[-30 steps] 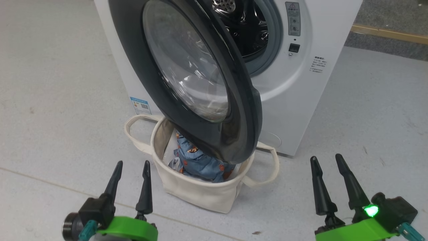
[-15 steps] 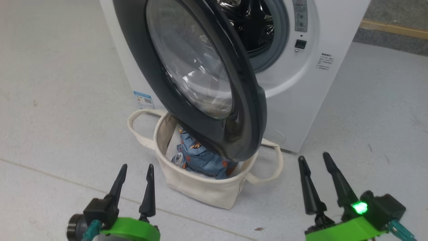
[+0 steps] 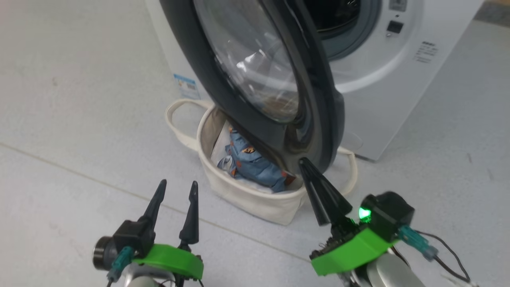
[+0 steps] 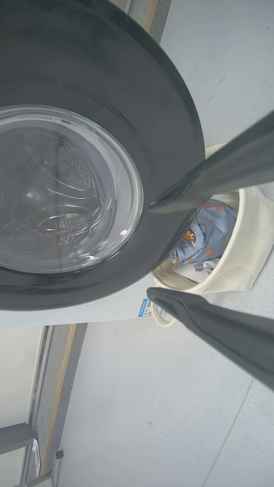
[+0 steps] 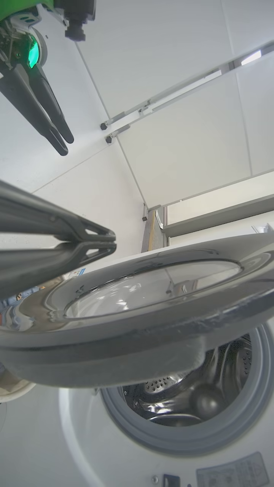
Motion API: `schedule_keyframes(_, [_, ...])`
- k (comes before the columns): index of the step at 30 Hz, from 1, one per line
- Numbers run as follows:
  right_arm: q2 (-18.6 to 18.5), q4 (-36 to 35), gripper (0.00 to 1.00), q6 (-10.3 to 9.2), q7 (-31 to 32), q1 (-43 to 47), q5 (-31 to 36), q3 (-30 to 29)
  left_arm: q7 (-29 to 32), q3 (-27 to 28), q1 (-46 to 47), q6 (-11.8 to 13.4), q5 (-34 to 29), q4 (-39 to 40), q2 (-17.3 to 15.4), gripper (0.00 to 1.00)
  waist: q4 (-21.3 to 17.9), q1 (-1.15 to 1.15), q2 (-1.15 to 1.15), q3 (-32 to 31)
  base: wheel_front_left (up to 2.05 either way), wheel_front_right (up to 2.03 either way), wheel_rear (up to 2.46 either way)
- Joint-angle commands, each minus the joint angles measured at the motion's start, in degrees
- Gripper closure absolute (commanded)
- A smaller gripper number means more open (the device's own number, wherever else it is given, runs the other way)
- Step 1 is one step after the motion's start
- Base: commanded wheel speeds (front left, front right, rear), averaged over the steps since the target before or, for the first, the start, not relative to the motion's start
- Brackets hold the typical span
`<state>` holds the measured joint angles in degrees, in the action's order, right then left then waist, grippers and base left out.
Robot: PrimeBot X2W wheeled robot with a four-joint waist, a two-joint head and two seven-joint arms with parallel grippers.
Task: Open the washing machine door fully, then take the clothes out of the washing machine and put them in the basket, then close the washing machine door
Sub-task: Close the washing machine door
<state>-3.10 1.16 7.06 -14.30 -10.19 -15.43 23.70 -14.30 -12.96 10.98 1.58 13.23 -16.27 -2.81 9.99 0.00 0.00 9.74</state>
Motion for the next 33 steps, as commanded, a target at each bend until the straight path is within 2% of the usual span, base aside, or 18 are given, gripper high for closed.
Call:
schedule_keyframes(1, [0.2,-0.3,1.00,0.43,-0.7,-3.4,0.9,1.9,-0.7,0.8,2.4,0.5,0.5,1.6,-0.1,0.00,1.2,0.00,0.00,1.8,0.00,0.00,0.00])
schedule_keyframes(9, [0.2,2.2,1.00,0.43,-0.7,-7.6,0.3,-2.5,-0.7,-1.9,4.1,1.6,2.0,1.5,-0.1,0.00,2.7,0.00,0.00,4.2,0.00,0.00,0.00])
schedule_keyframes(22, [0.2,2.8,1.00,0.43,-0.7,-12.7,-0.1,-9.5,-0.7,-3.8,6.8,2.5,2.6,1.9,-0.1,0.00,2.5,0.00,0.00,8.7,0.00,0.00,0.00])
schedule_keyframes(29, [0.1,4.8,1.00,0.43,-0.7,-19.2,-0.8,-15.1,-0.7,-5.0,9.4,3.2,2.8,2.7,-0.1,0.00,2.4,0.00,0.00,12.7,0.00,0.00,0.00])
schedule_keyframes(33, [-1.2,6.9,1.00,0.43,-0.7,-24.1,-2.0,-17.9,-0.7,-5.6,11.0,3.6,3.0,3.3,-0.1,0.00,2.7,0.00,0.00,15.1,0.00,0.00,0.00])
